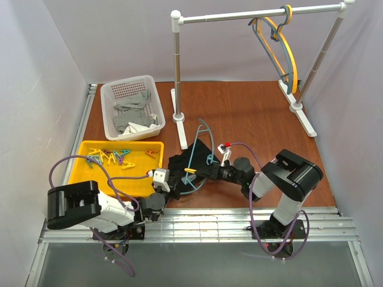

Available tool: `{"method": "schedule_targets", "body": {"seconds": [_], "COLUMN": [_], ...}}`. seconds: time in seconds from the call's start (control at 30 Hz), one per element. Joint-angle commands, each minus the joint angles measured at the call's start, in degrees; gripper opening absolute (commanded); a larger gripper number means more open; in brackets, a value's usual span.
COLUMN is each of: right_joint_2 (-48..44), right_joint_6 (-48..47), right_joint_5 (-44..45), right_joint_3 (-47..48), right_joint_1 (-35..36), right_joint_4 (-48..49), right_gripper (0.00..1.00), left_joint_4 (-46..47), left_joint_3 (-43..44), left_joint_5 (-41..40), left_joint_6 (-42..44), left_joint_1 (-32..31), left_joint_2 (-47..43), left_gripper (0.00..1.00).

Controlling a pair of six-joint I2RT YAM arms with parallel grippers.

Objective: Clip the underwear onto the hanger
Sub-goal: Clamp the underwear onto the hanger.

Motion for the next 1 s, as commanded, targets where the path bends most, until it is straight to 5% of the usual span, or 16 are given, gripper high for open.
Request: {"method": "schedule_targets", "body": {"seconds": [0.0, 0.97], "right_joint_2": [-3.3, -7.9], "right_joint_6": [-0.7, -6.2], "right_joint_5": [-2.2, -7.8], "right_joint_3": [-2.1, -6.8], "right_joint_1": [0.5, 3.0], "right_joint_4": [32.6, 32.6], "right_gripper": [0.01, 0.01], "left_joint_4": [7.9, 3.9], "left_joint_3": [-8.0, -4.2], "left_joint_5": [1.9, 11.3], "left_joint_6": [5.8, 3.6], "left_joint_1": [1.7, 4.3], "left_joint_2": [3.7, 7.2], "left_gripper": [0.00, 0.00]}}
